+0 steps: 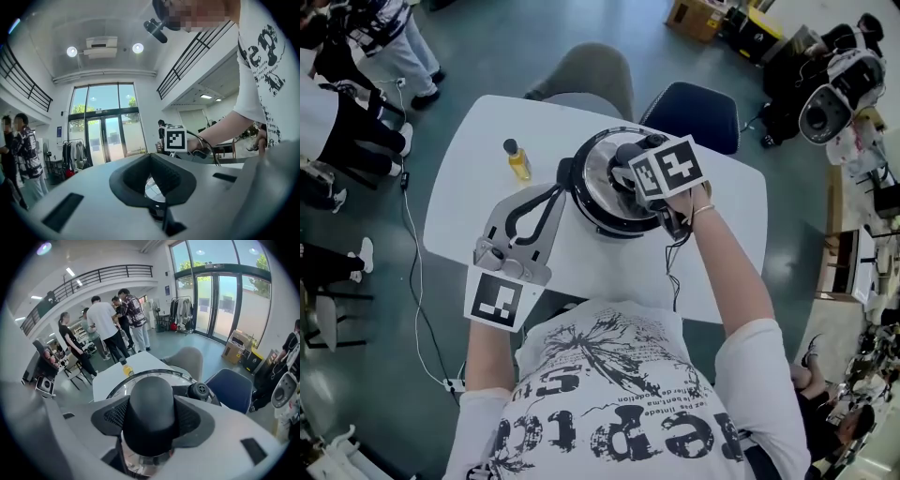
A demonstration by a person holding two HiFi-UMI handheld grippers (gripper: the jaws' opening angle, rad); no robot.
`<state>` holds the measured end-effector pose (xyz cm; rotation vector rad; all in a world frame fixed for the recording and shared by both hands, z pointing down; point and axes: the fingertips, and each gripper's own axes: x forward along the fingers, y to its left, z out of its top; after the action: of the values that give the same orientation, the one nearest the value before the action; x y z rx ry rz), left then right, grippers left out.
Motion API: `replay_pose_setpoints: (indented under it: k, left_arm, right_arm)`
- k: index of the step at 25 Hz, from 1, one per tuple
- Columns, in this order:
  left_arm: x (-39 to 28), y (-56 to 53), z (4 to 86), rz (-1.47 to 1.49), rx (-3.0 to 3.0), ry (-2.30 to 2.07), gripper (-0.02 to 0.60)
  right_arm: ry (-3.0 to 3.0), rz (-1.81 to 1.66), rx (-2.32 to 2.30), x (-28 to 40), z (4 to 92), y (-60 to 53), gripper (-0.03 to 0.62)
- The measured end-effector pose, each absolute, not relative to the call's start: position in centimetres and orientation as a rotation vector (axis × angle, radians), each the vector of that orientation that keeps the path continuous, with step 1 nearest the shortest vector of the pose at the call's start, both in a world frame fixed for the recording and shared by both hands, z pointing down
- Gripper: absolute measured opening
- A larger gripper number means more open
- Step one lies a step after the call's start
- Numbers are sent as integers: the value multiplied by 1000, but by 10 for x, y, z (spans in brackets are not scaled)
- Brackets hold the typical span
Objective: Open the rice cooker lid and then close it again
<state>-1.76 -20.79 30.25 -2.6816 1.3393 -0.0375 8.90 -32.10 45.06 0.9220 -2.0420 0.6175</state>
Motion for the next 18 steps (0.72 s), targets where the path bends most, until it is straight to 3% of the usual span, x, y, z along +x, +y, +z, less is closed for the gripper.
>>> replay_pose_setpoints:
  k: [18]
  left_arm:
    - [-51,-183,298,3,-2723,1311,14]
  right_arm:
    - [-2043,628,1084,85,428,-308,293]
